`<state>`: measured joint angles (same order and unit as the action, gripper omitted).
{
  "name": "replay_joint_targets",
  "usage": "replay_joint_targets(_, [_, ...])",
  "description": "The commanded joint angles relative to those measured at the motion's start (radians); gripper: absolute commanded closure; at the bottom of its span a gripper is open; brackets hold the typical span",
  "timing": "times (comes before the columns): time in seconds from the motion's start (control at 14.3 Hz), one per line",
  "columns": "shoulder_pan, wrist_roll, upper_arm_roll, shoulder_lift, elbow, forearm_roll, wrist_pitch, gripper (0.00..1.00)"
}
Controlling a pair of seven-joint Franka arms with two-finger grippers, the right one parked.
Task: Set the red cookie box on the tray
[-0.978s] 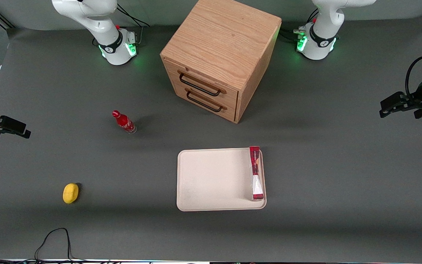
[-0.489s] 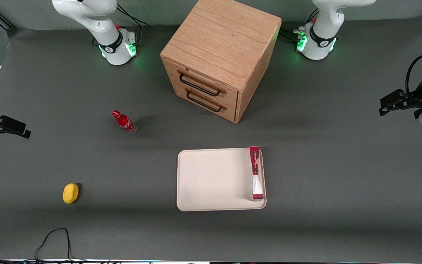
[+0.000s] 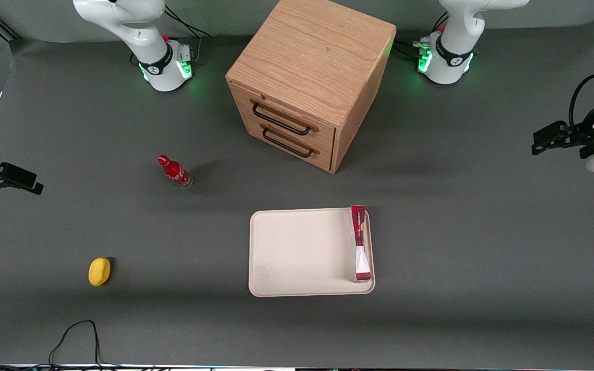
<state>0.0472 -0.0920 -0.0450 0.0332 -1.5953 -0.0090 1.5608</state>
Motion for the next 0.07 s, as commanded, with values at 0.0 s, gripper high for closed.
replay_joint_targets(0.0, [0.008,0.018,-0.004,-0.024,-0.018,0.011,-0.013,0.0])
